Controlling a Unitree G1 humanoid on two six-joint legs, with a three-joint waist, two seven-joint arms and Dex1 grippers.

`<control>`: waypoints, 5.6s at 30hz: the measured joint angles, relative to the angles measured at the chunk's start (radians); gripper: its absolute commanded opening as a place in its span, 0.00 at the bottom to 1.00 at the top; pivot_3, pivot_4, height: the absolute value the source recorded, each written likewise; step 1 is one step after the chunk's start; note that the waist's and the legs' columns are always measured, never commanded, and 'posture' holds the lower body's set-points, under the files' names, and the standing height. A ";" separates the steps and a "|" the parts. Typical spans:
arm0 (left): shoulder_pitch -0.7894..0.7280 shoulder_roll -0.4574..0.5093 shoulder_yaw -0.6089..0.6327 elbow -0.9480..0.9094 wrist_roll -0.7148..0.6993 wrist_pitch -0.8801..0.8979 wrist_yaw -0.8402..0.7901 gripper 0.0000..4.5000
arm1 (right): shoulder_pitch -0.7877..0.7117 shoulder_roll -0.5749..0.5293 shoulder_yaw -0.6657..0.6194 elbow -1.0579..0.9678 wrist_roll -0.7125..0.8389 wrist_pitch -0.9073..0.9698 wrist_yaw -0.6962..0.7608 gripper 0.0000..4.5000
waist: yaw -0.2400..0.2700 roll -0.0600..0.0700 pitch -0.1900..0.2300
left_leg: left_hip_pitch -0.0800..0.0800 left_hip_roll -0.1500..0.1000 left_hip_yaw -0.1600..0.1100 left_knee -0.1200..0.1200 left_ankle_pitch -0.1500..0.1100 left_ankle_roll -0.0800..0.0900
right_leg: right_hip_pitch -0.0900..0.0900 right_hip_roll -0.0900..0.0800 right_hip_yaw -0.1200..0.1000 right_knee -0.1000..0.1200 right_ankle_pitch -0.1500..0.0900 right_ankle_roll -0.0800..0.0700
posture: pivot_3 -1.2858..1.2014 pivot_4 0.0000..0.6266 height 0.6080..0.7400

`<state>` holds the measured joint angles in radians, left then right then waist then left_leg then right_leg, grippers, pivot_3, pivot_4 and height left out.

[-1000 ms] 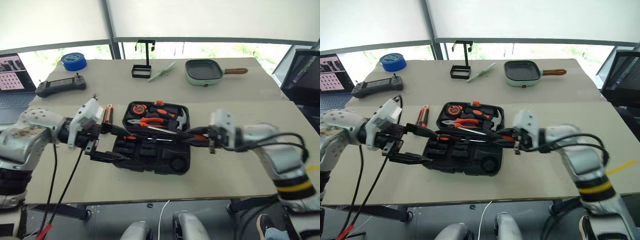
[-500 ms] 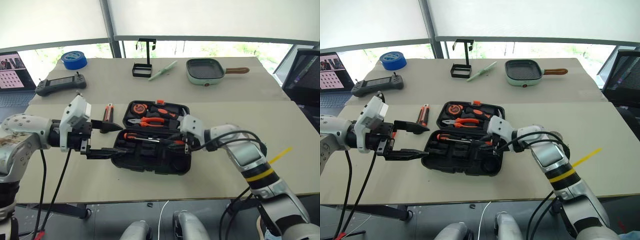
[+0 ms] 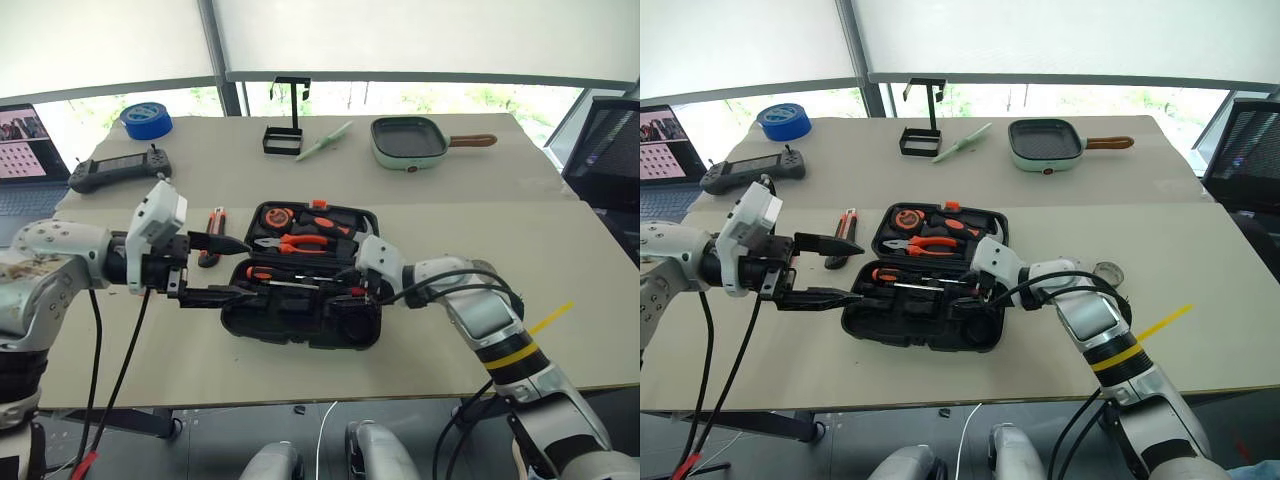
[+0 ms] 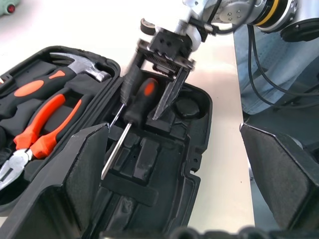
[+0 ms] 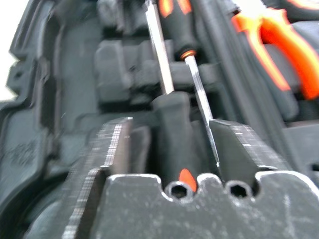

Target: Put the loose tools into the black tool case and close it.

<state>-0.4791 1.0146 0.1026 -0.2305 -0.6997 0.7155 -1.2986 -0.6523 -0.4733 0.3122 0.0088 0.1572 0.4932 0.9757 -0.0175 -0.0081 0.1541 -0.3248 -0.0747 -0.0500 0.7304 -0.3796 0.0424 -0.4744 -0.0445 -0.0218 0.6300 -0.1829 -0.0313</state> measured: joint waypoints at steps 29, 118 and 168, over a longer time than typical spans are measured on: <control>0.000 -0.016 -0.011 0.009 0.031 -0.020 -0.009 1.00 | -0.041 0.095 0.128 0.054 -0.129 -0.034 -0.064 0.01 | -0.004 0.000 -0.001 | 0.006 0.000 0.001 0.000 0.000 -0.001 | 0.004 0.000 0.003 0.002 0.001 -0.001 | 0.52 0.24 1.00; -0.433 -0.081 -0.558 0.275 0.451 -0.159 -0.309 0.09 | 0.409 -0.349 -0.448 -0.645 0.635 0.325 -0.091 1.00 | 0.027 -0.005 0.001 | -0.001 -0.014 -0.008 0.003 0.003 0.006 | 0.001 -0.017 -0.017 0.000 0.005 0.001 | 0.52 0.24 1.00; -0.491 -0.257 -0.447 0.623 0.530 -0.438 -0.266 0.38 | 0.473 -0.298 -0.448 -0.723 0.689 0.315 -0.279 1.00 | 0.025 -0.003 0.000 | -0.004 -0.015 -0.007 0.008 0.002 0.012 | 0.000 -0.017 -0.017 -0.001 0.007 0.004 | 0.52 0.24 1.00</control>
<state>-0.9701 0.7579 -0.3439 0.3927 -0.1693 0.2773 -1.5643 -0.1794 -0.7710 -0.1353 -0.7144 0.8464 0.8082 0.6964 0.0070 -0.0114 0.1541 -0.3292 -0.0893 -0.0575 0.7386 -0.3771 0.0539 -0.4748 -0.0616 -0.0388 0.6292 -0.1758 -0.0269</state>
